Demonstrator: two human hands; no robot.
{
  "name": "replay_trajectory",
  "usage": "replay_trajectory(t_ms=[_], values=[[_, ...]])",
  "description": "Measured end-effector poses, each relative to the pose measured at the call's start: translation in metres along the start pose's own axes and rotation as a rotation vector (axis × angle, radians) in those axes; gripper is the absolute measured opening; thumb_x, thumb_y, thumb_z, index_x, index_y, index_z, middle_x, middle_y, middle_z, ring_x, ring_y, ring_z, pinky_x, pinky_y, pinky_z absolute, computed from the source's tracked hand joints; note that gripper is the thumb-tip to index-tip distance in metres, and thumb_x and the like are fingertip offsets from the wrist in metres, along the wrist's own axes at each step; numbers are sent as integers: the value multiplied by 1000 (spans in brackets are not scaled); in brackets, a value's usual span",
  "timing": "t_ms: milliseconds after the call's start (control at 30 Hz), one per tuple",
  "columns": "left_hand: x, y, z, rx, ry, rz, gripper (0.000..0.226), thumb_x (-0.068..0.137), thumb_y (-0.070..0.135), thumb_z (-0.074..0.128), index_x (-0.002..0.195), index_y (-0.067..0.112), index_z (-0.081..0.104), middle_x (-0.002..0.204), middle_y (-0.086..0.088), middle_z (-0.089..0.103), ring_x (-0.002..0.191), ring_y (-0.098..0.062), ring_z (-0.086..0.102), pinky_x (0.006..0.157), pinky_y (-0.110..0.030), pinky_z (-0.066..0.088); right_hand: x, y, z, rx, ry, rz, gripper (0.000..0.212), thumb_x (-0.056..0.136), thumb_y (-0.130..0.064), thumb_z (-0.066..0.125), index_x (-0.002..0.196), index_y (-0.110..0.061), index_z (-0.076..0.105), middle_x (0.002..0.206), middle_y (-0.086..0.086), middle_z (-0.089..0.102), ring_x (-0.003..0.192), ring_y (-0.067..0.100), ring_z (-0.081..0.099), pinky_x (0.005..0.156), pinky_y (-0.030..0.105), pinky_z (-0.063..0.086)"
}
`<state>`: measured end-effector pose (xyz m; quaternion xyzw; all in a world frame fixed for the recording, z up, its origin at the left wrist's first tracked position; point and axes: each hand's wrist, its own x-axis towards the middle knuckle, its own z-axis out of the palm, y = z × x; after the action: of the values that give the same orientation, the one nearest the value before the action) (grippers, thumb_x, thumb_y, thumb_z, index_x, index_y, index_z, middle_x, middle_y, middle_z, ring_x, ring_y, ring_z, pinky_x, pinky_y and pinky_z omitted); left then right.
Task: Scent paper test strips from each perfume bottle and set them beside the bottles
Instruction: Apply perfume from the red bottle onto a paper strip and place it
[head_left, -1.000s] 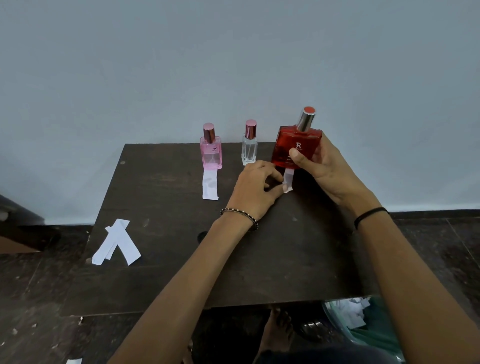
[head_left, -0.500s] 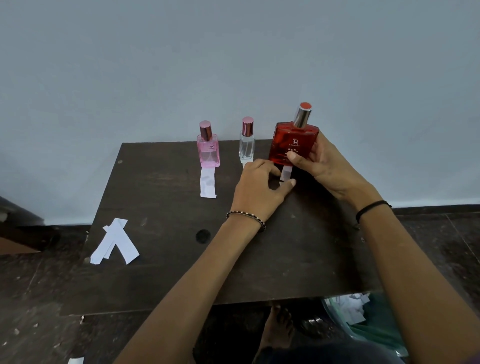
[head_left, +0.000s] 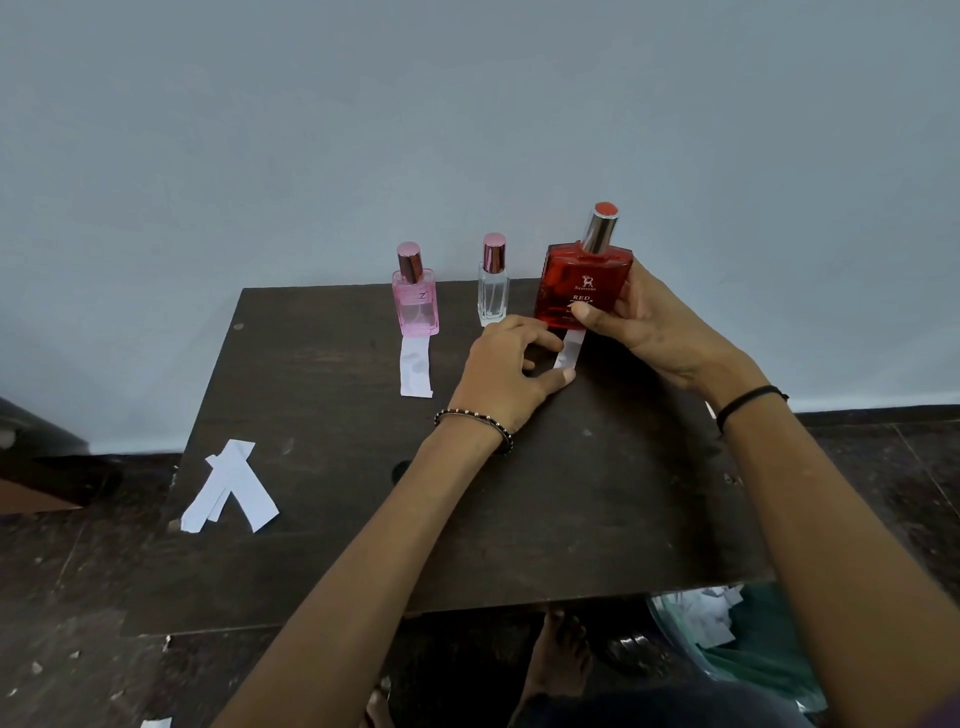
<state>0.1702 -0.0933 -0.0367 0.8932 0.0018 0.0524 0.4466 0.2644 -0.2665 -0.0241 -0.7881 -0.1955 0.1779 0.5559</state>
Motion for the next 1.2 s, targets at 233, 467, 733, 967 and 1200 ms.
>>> replay_trajectory(t_ms=[233, 467, 733, 967, 1200], values=[[-3, 5, 1, 46, 14, 47, 27, 87, 20, 76, 113, 14, 76, 132, -4, 59, 105, -9, 56, 69, 5, 39, -3, 7, 1, 50, 81, -13, 58, 93, -14, 73, 141, -23, 43, 132, -12, 62, 118, -7, 62, 93, 16, 53], [-3, 5, 4, 63, 23, 29, 27, 88, 22, 76, 114, 14, 76, 135, -4, 59, 104, -9, 57, 81, -6, 45, -8, 9, 1, 52, 102, -24, 62, 90, -19, 76, 143, -22, 42, 138, -7, 60, 126, 1, 59, 98, 18, 52], [-5, 5, 22, 102, 146, -3, 26, 88, 23, 75, 111, 12, 77, 132, -7, 61, 127, -22, 49, 100, -32, 48, 1, 7, 1, 12, 45, -51, 61, 92, -19, 75, 144, -17, 42, 137, -1, 62, 128, 9, 60, 107, 31, 50], [-12, 11, 32, 284, 215, 128, 21, 91, 13, 69, 109, 3, 76, 125, -10, 70, 132, -24, 52, 102, -36, 45, 10, 5, 4, 18, 32, -61, 60, 90, -21, 78, 140, -19, 45, 133, -3, 65, 124, 7, 63, 103, 26, 52], [-15, 14, 37, 499, 121, 179, 36, 102, 27, 49, 125, 6, 67, 134, -6, 66, 139, -16, 45, 107, -36, 40, 4, 5, 0, 30, 92, -40, 53, 92, -11, 74, 134, -25, 46, 130, -9, 63, 115, -7, 64, 89, 12, 52]])
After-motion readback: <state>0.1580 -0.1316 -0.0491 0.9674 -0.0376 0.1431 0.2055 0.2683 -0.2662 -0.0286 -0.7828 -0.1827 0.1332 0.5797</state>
